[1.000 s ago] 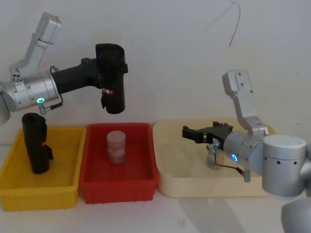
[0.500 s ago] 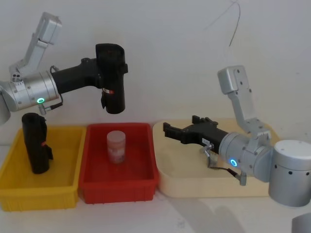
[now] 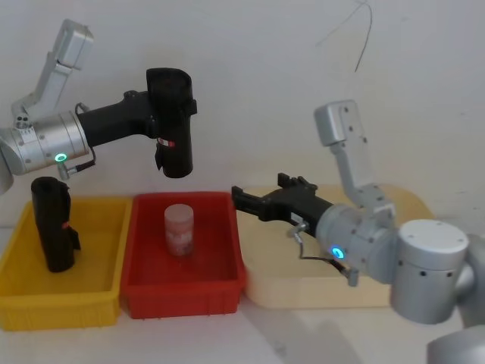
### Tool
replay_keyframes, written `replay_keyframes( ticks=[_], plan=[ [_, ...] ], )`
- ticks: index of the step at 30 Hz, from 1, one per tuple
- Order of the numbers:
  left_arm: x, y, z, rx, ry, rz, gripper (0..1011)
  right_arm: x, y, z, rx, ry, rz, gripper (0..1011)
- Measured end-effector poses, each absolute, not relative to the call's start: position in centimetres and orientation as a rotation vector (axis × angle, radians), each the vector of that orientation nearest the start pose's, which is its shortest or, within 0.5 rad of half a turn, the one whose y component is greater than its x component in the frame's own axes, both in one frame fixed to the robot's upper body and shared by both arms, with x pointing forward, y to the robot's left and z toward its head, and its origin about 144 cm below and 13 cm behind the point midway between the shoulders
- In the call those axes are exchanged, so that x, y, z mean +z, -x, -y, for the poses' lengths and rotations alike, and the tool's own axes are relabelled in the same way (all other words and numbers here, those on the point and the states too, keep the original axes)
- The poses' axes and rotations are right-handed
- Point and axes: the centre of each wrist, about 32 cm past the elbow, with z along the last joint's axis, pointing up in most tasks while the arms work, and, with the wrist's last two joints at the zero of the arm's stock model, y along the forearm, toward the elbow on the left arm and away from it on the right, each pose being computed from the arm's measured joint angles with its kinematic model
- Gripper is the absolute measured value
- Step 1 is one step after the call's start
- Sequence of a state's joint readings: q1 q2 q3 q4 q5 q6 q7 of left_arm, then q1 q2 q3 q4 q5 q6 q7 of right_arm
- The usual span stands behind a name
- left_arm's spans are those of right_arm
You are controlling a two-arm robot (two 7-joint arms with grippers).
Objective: Pick up the garbage bag with the one hand and transfer it to the other hand.
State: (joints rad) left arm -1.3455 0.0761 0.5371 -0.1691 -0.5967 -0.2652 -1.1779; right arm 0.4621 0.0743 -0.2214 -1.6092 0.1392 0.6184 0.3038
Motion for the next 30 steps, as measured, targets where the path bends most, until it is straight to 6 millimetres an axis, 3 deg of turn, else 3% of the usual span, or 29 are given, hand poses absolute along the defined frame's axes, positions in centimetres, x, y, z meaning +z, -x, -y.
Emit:
replay_keyframes(
  ticks=[17,30],
  plan=[
    [135.4,-73.2,-24.6,0.390,0.091,0.171,426,130.8,-56.5,10.4,-1.198,0.095,-0.062,1001],
    [135.4,-73.2,-24.6,0.390,0.092,0.171,426,131.0,-56.4,8.5,-1.168,0.029,-0.061,1001]
  ],
)
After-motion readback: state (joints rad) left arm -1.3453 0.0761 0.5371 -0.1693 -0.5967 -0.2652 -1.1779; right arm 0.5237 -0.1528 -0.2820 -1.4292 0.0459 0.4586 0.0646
